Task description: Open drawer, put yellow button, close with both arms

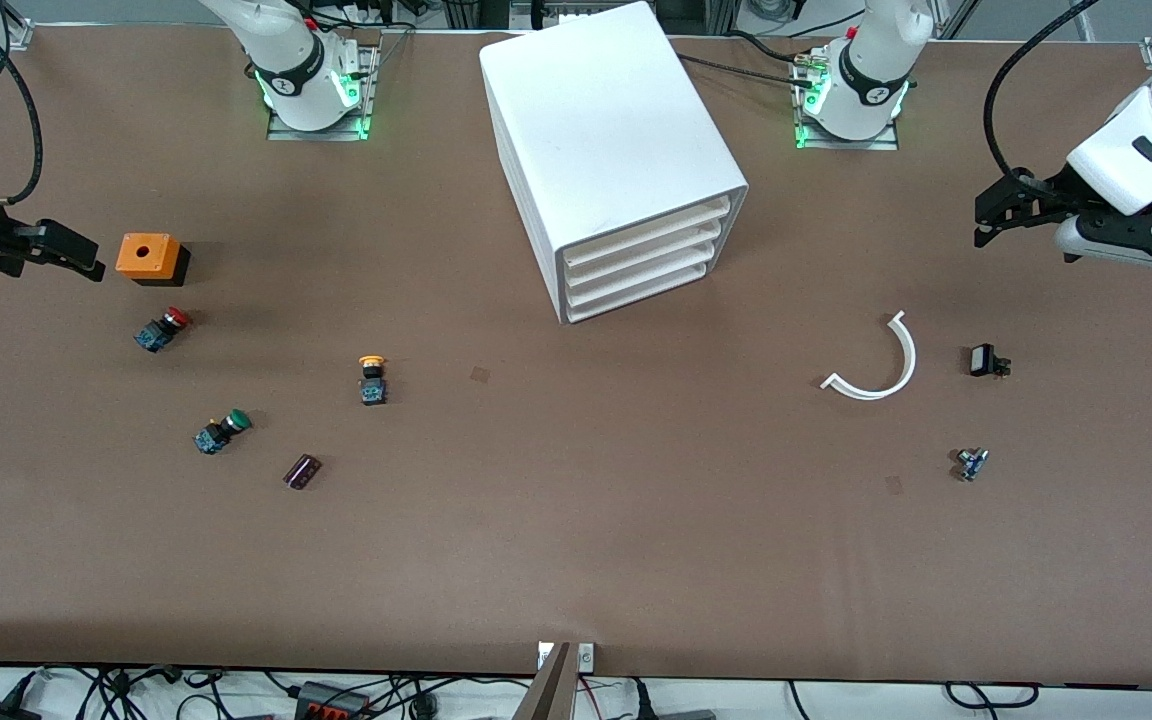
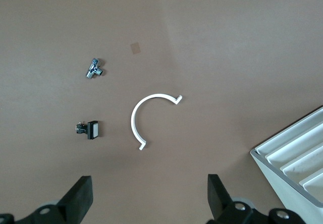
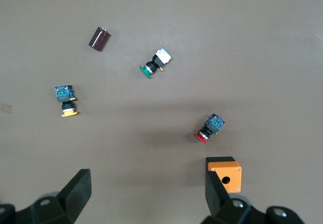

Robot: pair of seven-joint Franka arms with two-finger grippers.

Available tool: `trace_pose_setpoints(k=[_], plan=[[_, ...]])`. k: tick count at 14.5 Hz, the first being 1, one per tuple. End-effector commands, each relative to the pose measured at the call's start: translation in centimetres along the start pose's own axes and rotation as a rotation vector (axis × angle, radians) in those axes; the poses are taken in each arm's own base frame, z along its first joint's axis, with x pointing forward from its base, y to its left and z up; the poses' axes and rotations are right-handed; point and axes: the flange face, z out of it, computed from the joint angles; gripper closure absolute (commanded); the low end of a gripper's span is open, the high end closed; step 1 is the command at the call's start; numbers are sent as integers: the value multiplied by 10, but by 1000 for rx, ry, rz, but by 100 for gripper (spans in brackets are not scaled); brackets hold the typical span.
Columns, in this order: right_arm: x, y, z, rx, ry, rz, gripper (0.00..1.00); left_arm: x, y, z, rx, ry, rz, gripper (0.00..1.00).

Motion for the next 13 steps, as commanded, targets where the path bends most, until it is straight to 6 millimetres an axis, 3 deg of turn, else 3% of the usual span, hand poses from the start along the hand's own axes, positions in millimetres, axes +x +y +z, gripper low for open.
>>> trace_pose_setpoints(k=[1,10,13], plan=[[-7,-3,-2,-4,11,-14,0,-2,1,-7,-13,1,11,0],[-1,-11,4,-5,10,-28,0,-2,2,-6,-16,-1,9,0],[1,-14,3,-6,19,-30,0,-4,11,7,-89,-111,20,0]])
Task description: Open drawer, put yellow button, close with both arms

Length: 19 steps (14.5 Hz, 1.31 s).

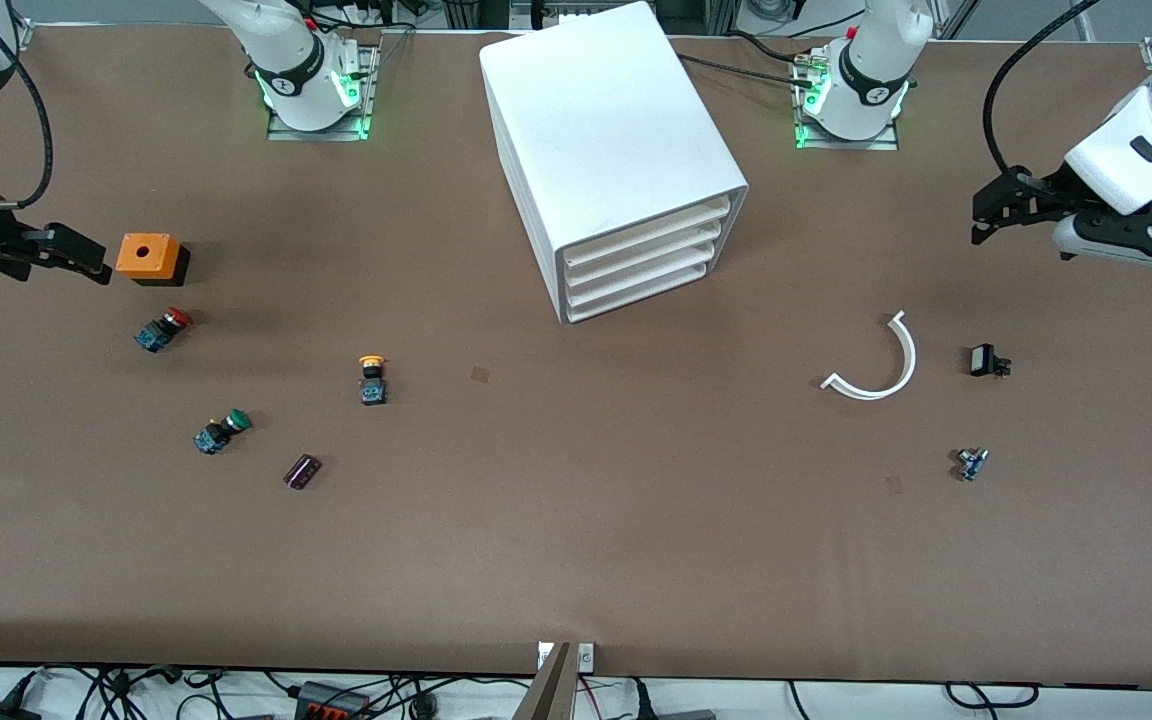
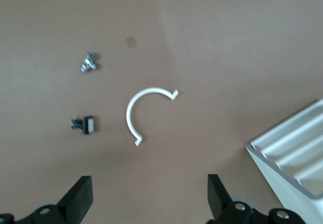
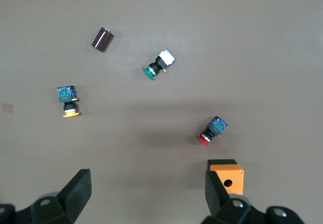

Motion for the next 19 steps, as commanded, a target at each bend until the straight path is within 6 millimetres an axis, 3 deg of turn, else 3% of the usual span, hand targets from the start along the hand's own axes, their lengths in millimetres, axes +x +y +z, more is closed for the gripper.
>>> trace_pose_setpoints(k=[1,2,3,5,7,9,11,13,14,15,17,19], plan=[[-2,-5,-1,-4,17,-9,0,5,11,9,-72,-98,32,0],[0,-8,2,-4,13,-10,0,8,18,13,-91,-124,43,0],[2,-8,8,-1,2,-9,0,15,34,25,-129,-148,68,0],[8,-14,22,1,-19,-19,0,30,46,50,-253,-189,70,0],[14,-32,35,21,-32,-40,0,50,47,89,-399,-244,40,0],[20,-48,53,23,-64,-65,0,66,33,122,-575,-287,-2,0],[26,-59,78,20,-105,-95,0,72,41,150,-680,-305,131,0],[33,-85,104,14,-140,-134,0,82,57,192,-829,-308,231,0],[36,-99,112,11,-138,-148,0,86,72,223,-907,-336,253,0],[39,-108,127,12,-152,-158,0,84,93,243,-971,-348,302,0],[48,-131,160,55,-160,-165,0,74,120,265,-1030,-374,359,0],[54,-150,200,58,-181,-183,0,76,129,298,-1126,-351,426,0]])
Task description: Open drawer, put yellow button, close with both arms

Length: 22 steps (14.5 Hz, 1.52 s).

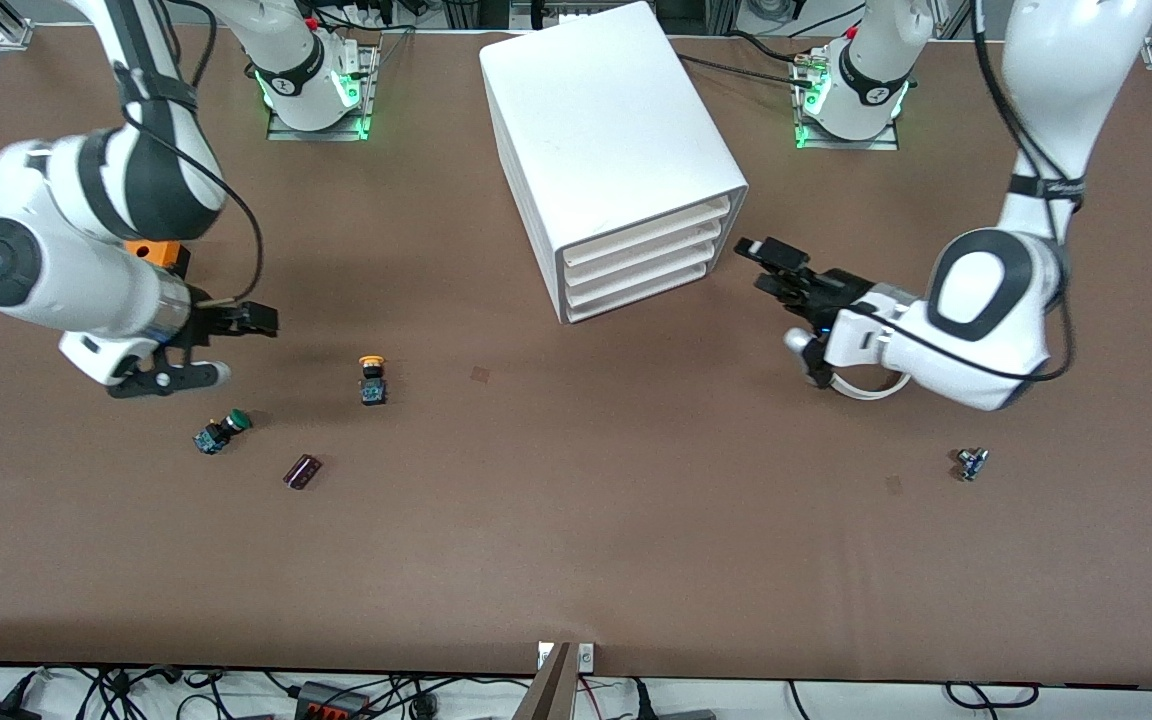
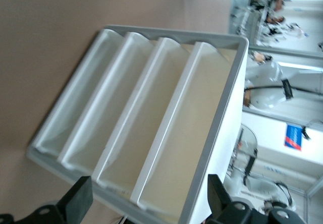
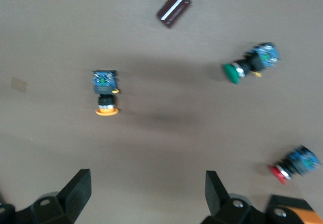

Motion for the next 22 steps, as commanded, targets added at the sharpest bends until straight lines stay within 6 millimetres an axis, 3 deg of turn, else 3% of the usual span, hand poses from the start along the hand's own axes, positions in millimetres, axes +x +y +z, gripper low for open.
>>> trace_pose_setpoints(k=[1,2,5,6,9,12,16,18,22], plan=[[20,-20,45,7,-15,-20,0,5,-20,16,-95,22,124,0],[25,-33,60,2,-16,-38,0,4,-28,20,-94,38,144,1],[36,-52,101,-10,-22,-63,0,-6,-43,43,-207,102,168,36],[39,-53,116,-13,-19,-64,0,-8,-48,52,-248,127,191,41],[46,-62,145,-22,-10,-77,0,-15,-57,69,-298,138,175,42],[53,-68,163,-20,22,-80,0,-19,-57,99,-326,100,185,48],[58,-86,187,16,46,-70,0,-19,-57,105,-328,94,183,54],[57,-85,194,14,29,-68,0,-19,-56,105,-329,93,185,65],[54,-85,199,13,9,-68,18,-22,-58,118,-330,79,189,68]])
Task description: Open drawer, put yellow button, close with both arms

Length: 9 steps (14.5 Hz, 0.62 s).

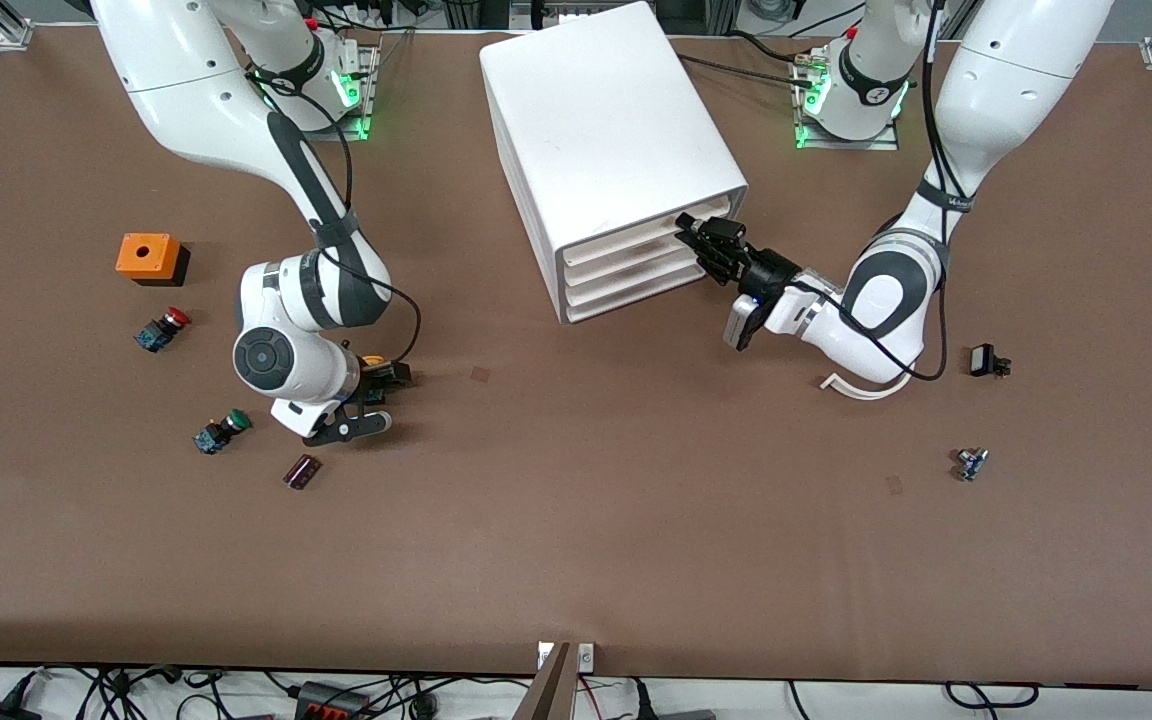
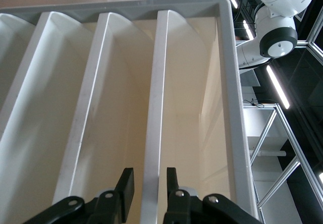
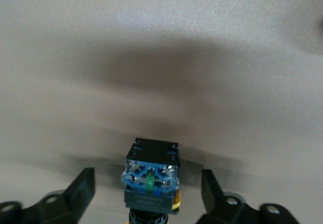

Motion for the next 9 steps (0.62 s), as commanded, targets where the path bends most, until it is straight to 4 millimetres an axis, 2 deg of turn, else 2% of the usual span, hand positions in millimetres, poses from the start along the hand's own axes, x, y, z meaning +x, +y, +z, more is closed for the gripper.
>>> trace_pose_setpoints(k=[1,4,5,6,9], plan=[[-2,-2,-2,11,-8,11,33,-6,0,10,-6,12,19,68],[-1,-1,-7,13,-8,13,79,-6,2,12,-7,9,22,87],[1,-2,-14,13,7,10,86,-6,2,11,-4,11,23,91],[4,-5,-25,14,27,2,93,-5,3,10,-2,10,26,94],[24,-9,-66,14,112,-23,94,4,9,-3,20,17,39,96]])
